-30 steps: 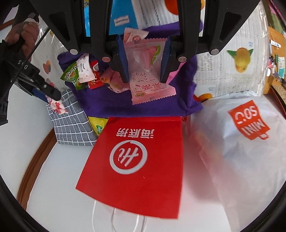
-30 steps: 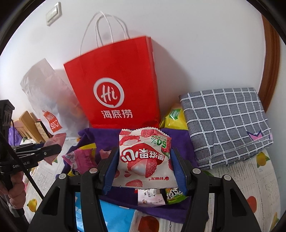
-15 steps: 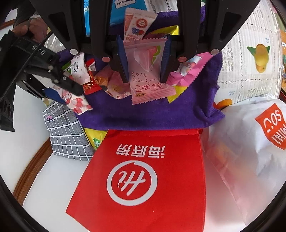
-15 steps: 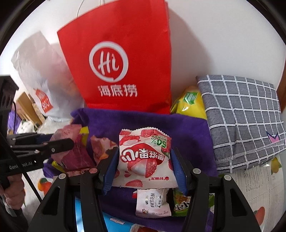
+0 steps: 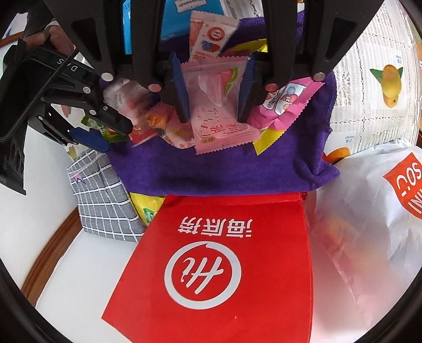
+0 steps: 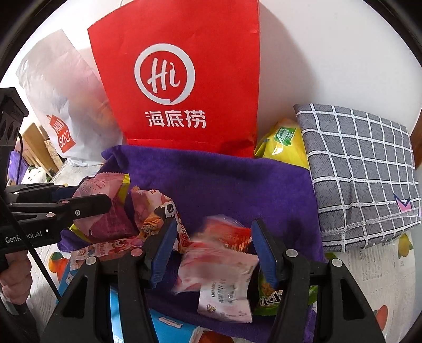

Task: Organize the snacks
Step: 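Open both grippers to drop the pink packet and strawberry bag onto the towel, then move both grippers back to the snacks beside the tissue pack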

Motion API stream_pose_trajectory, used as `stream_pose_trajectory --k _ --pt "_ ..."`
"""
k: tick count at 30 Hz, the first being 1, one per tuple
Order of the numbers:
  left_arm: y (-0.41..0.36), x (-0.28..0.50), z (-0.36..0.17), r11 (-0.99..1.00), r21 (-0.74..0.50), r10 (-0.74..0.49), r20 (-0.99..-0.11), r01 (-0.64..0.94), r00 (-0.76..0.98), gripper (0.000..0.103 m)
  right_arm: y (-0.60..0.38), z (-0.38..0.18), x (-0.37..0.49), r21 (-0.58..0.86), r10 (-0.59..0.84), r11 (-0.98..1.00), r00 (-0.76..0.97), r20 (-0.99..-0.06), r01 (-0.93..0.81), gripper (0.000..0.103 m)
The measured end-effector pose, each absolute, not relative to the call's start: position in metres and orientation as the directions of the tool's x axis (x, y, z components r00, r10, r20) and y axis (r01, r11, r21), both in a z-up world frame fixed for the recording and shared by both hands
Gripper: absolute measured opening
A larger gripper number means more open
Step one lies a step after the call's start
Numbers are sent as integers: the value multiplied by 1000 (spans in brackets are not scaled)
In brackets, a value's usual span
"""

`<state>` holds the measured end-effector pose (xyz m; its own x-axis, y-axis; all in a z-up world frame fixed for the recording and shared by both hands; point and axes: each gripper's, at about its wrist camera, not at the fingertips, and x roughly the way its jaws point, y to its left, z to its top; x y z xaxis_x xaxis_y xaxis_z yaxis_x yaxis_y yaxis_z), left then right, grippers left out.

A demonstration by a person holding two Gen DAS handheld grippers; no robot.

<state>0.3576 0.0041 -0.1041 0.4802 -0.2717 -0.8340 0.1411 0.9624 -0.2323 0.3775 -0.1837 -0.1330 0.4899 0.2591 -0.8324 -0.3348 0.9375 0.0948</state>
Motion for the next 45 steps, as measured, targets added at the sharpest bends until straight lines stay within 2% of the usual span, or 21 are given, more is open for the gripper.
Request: stream_pose_trajectory --k 3,4,12,18,30,36,40,43,44,45 --pt "7 350 -94 965 -225 -261 -825 133 502 58 -185 -123 370 85 249 943 515 -820 -320 65" --pt "8 347 -91 967 -219 -254 -822 129 509 60 -185 -120 368 86 248 945 519 -818 -316 65" --pt "23 312 -59 971 -217 -237 -797 102 556 61 -197 -79 321 106 261 951 567 -781 -290 65" --pt "42 274 -51 971 -231 -224 -793 61 567 62 -202 -72 274 126 276 948 563 -779 -291 65" --pt "70 209 -65 962 -271 -238 -796 23 556 62 -184 -104 186 190 331 927 466 -820 -323 65" --pt "76 178 -74 964 -265 -240 -802 34 547 62 -159 -138 162 89 245 940 470 -848 -328 65" --pt "80 159 -79 973 -227 -209 -810 36 548 62 -159 -156 164 100 224 954 448 -866 -284 65" --pt "82 151 -85 972 -232 -209 -814 26 541 62 -161 -164 164 108 217 960 438 -872 -260 61" --pt "81 149 -88 971 -238 -213 -817 24 536 62 -162 -165 164 106 213 961 440 -872 -255 53" --pt "79 149 -89 970 -240 -216 -819 25 532 62 -164 -165 163 114 220 960 441 -870 -254 51"
